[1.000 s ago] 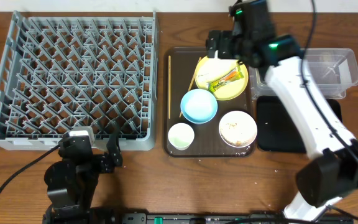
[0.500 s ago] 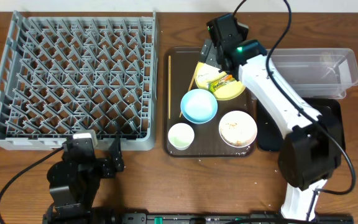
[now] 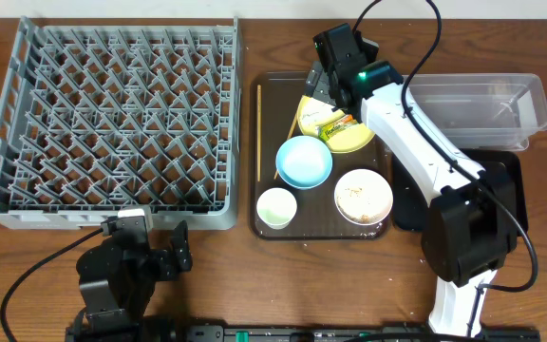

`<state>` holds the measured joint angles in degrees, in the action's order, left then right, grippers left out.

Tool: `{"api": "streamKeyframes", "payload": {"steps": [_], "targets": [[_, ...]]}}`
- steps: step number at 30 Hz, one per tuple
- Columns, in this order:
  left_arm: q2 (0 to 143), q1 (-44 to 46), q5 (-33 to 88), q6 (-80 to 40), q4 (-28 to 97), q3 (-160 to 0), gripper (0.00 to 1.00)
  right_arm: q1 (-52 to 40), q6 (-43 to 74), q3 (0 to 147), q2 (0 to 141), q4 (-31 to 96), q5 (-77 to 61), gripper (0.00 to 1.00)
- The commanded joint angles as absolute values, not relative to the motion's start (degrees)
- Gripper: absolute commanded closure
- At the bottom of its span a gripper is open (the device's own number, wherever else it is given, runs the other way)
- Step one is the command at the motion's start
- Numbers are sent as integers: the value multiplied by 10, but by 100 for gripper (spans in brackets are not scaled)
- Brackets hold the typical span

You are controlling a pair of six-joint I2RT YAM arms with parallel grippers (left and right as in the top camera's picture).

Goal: Sort waste into correct bins and load items into the dishwasher
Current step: 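Reach the right gripper to the yellow plate and grasp tissue and wrapper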

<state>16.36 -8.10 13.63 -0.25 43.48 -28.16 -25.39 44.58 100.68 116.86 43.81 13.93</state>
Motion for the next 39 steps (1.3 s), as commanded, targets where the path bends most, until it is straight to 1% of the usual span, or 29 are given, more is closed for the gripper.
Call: {"api": "streamKeyframes", "payload": {"steps": [1, 27, 39], "targets": [[163, -82, 143, -11, 435, -289, 10, -255, 454, 1015, 1177, 435, 147, 1], [163, -82, 143, -11, 435, -289, 9, -255, 454, 1015, 1186, 417, 147, 1], [163, -82, 143, -11, 435, -289, 10, -255, 454, 1015, 1228, 397, 133, 1]]}}
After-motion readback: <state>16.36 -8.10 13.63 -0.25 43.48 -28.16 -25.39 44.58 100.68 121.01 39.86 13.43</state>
